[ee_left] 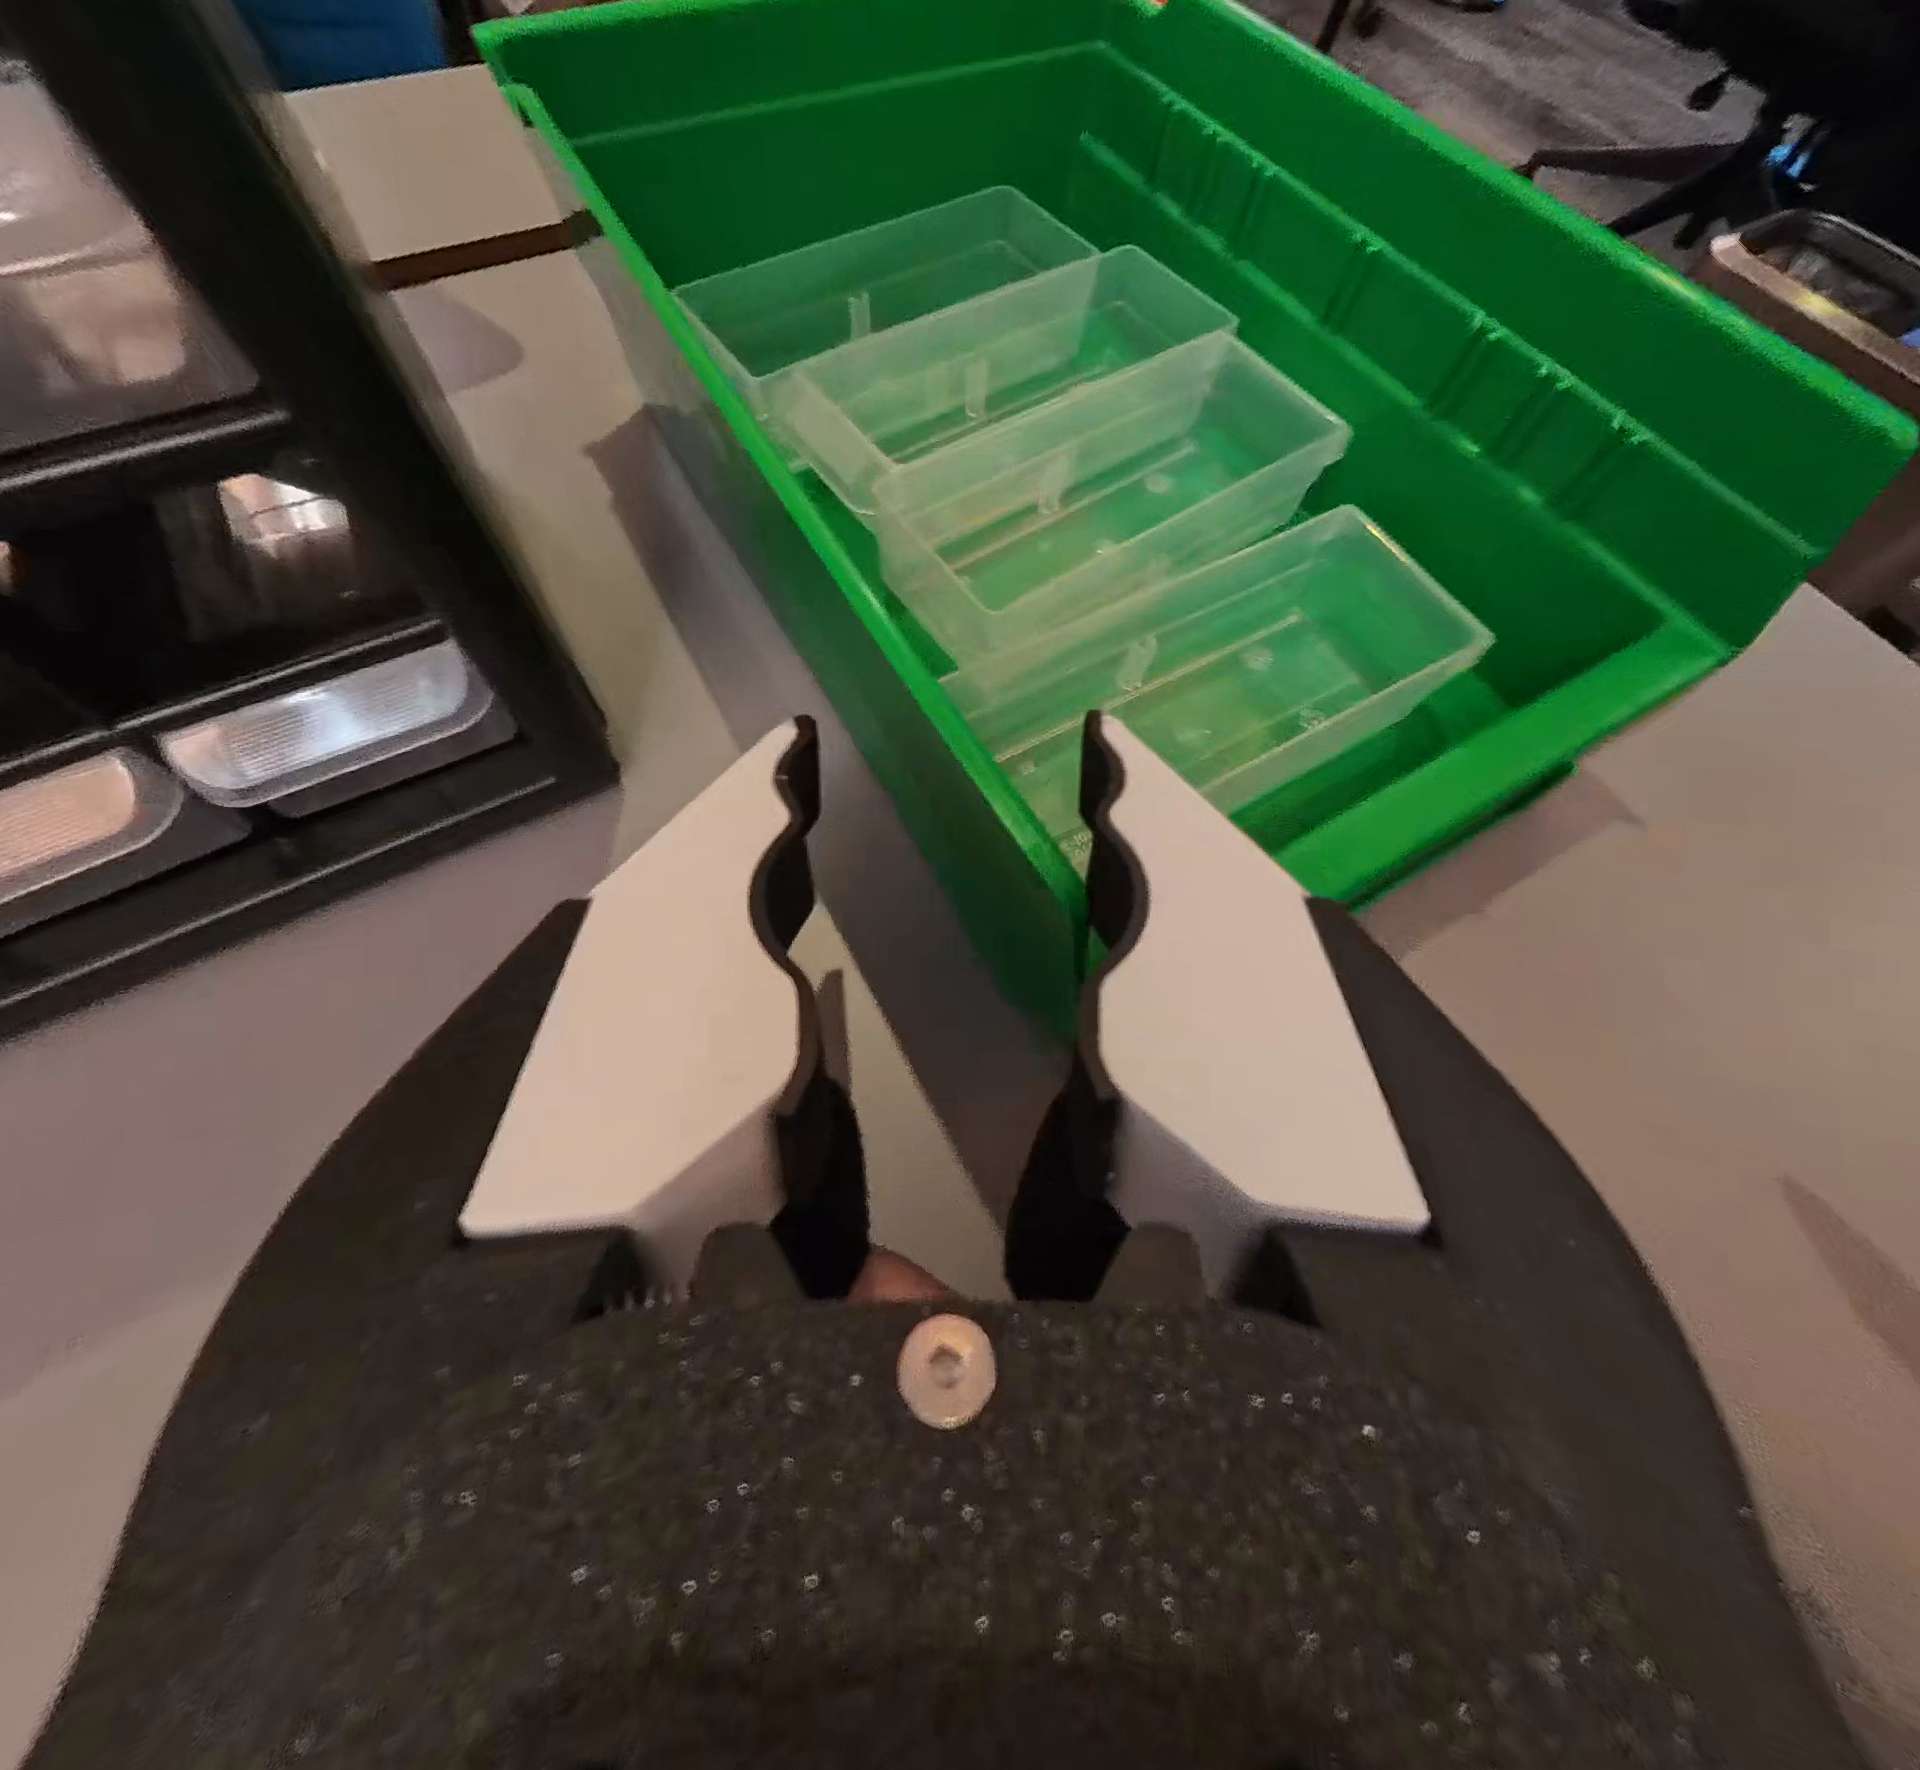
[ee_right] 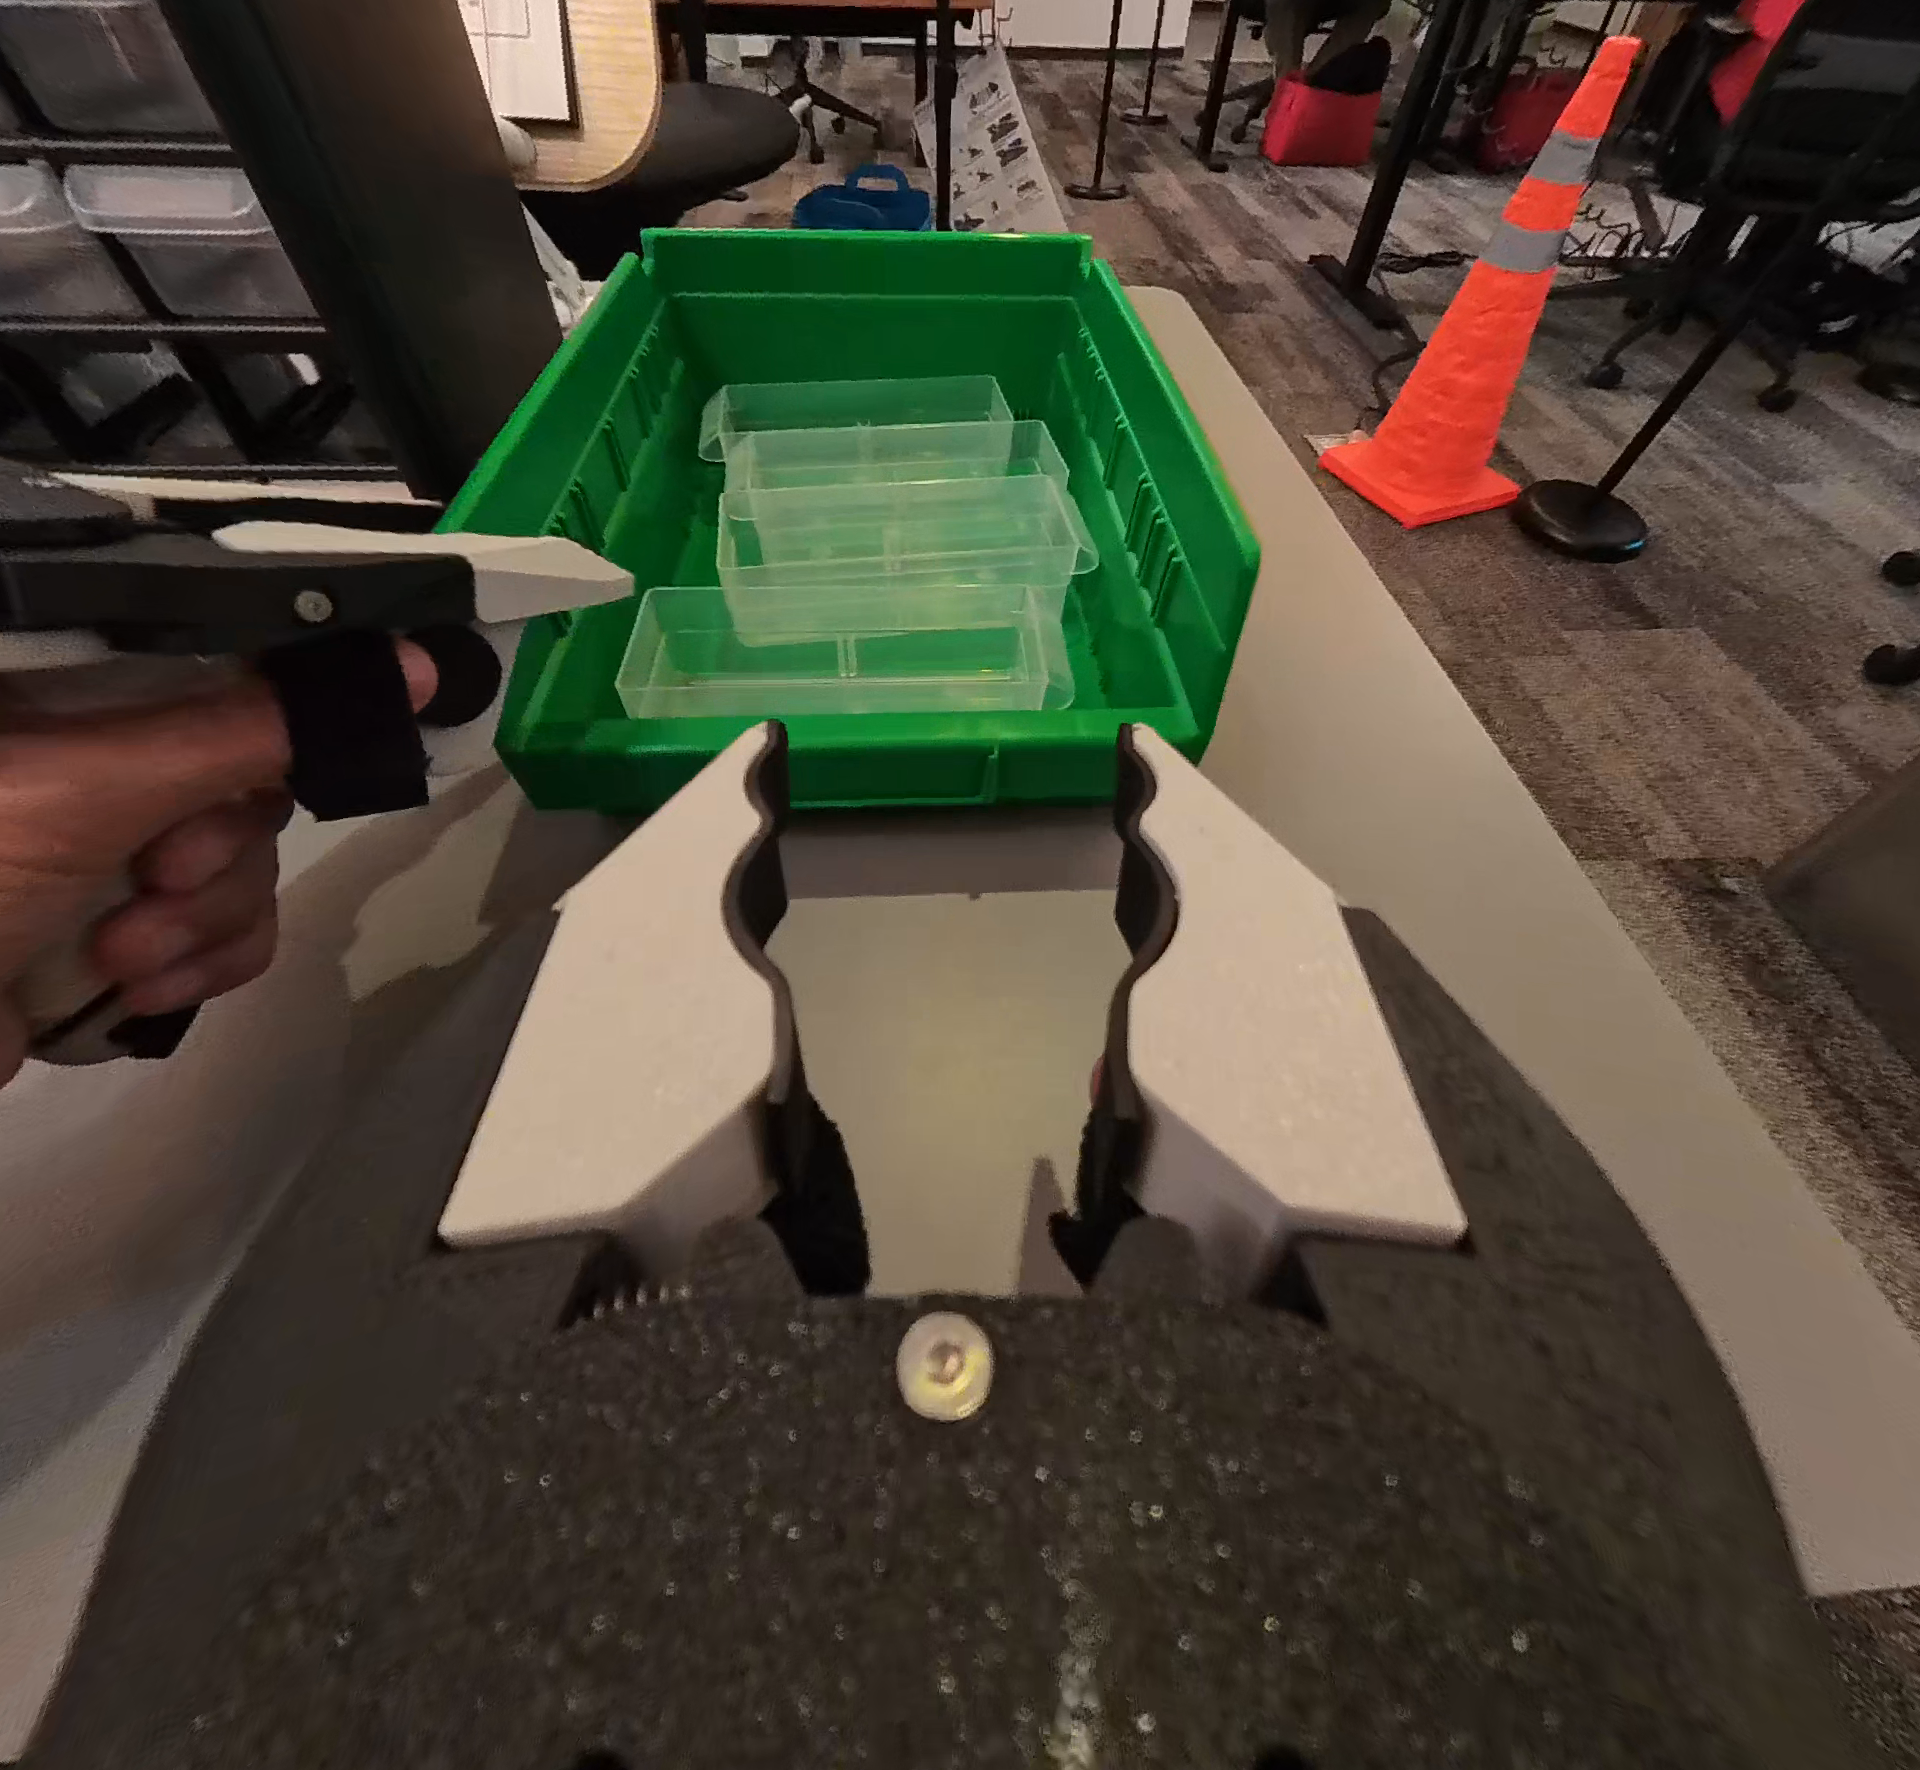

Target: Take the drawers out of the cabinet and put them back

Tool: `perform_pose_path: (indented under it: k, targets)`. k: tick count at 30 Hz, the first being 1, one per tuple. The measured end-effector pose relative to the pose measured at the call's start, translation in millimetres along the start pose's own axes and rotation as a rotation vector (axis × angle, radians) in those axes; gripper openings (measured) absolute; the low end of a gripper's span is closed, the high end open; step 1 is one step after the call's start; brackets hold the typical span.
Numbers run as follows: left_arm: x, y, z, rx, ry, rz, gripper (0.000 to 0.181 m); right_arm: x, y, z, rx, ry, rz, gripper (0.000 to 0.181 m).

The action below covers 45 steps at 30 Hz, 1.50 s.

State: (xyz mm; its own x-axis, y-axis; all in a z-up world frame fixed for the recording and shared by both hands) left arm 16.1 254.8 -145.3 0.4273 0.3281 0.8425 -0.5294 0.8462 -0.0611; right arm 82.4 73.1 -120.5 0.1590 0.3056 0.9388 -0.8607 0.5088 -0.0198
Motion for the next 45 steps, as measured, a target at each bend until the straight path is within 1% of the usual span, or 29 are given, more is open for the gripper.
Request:
perform_pose_path:
  k: [1,3,5,7,13,18,22,26,30,33,35,37,38,39,40,41,42,43,45]
  targets:
    - [-1,1,-1,-0.008,-0.006,-0.006,0.045,0,-1,0,0.005,-0.001,-0.009,0.062]
    - [-2,2,-1,0.004,-0.012,-0.037,0.026,0,-1,-1,0.017,0.000,-0.025,0.062]
    - [-3,3,0,0.017,-0.009,-0.108,0.024,1,-1,-1,0.025,-0.011,-0.027,0.062]
    - [-5,8,3,-0.007,-0.011,-0.125,0.023,5,0,3,0.029,-0.044,-0.014,0.062]
    - [-20,38,29,-0.054,0.005,-0.197,0.005,30,-3,23,0.037,-0.221,-0.061,0.058]
    - [-41,62,65,-0.209,0.026,-0.264,0.004,64,-5,44,0.017,-0.349,-0.053,0.051]
    - [-58,96,98,-0.296,0.048,-0.378,0.004,73,-2,37,-0.003,-0.303,-0.017,0.052]
    - [-72,145,130,-0.379,0.123,-0.353,0.003,70,10,18,0.020,-0.179,0.003,0.057]
    - [-87,194,162,-0.452,0.143,-0.438,0.004,63,34,-5,0.092,-0.063,-0.020,0.057]
    - [-93,228,176,-0.503,0.172,-0.410,0.003,53,63,-29,0.183,0.046,-0.019,0.058]
    - [-95,244,182,-0.482,0.184,-0.374,0.003,44,86,-42,0.255,0.132,0.007,0.058]
    - [-97,255,192,-0.462,0.205,-0.313,0.005,39,104,-50,0.283,0.200,0.038,0.058]
    - [-95,259,201,-0.465,0.178,-0.272,0.017,39,112,-51,0.290,0.205,0.048,0.058]
    - [-88,264,213,-0.470,0.108,-0.215,0.032,41,118,-51,0.302,0.202,0.051,0.057]
    - [-80,274,227,-0.454,0.025,-0.149,0.034,43,121,-51,0.305,0.201,0.050,0.055]
    - [-73,291,240,-0.404,-0.045,-0.079,0.035,45,124,-51,0.309,0.203,0.047,0.055]
    - [-70,313,252,-0.314,-0.092,-0.013,0.037,47,126,-50,0.316,0.206,0.045,0.055]
    - [-69,342,263,-0.175,-0.120,0.049,0.037,50,127,-50,0.315,0.204,0.046,0.055]
    - [-82,404,287,0.179,-0.141,0.108,0.038,58,128,-49,0.307,0.193,0.064,0.055]
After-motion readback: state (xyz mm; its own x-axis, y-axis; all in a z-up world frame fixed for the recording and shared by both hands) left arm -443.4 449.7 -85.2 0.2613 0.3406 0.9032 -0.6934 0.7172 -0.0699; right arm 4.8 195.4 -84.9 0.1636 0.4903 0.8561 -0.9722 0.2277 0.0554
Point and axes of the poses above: each gripper's, where its closed fingertips meet, z back along the fingers, x out of its top, y = z × x across the jaws, the point moved 7 cm from there along z, back along the fingers, and after that the axes turned 4 degrees about y, right-handed, at the moved point
